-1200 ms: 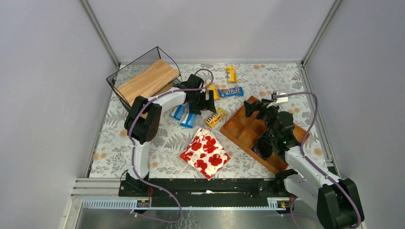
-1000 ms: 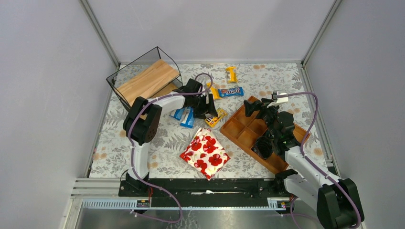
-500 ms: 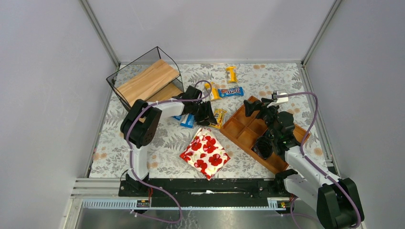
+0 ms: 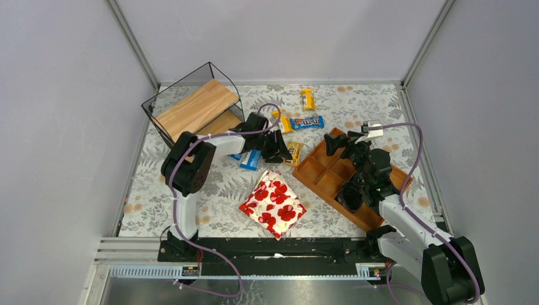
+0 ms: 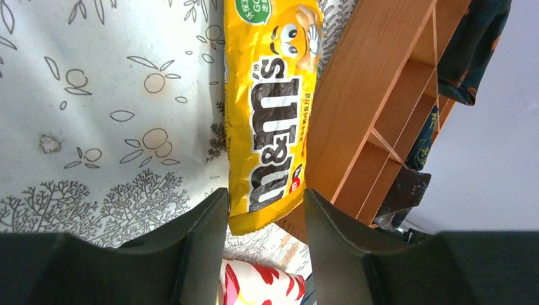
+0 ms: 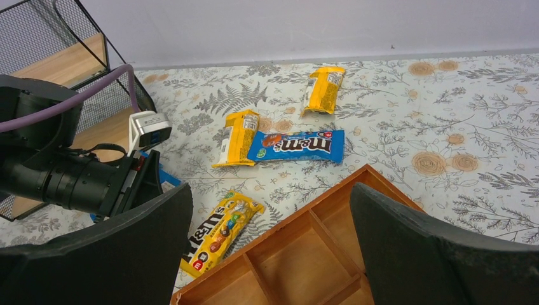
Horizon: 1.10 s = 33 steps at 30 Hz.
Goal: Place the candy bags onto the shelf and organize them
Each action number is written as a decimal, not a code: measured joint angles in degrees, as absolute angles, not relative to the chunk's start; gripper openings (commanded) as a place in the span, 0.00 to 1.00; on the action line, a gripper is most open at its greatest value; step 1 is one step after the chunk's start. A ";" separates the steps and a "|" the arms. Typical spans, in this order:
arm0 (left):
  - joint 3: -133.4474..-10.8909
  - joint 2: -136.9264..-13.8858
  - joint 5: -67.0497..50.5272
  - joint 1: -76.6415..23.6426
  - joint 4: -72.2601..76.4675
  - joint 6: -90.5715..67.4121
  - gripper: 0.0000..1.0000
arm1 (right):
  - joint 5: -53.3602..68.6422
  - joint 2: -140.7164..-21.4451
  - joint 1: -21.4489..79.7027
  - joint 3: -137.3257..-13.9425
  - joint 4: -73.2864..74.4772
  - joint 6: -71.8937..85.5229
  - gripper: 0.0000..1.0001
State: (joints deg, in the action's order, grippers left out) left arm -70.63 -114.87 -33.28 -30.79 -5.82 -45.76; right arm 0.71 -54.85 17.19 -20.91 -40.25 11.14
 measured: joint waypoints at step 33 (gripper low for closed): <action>-71.70 -104.86 -27.49 -29.61 -12.38 -43.35 0.00 | 0.71 -55.35 17.19 -20.71 -40.34 11.14 1.00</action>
State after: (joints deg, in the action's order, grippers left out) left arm -71.70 -104.86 -27.49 -29.61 -12.38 -43.35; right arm 0.71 -55.35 17.19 -20.71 -40.34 11.14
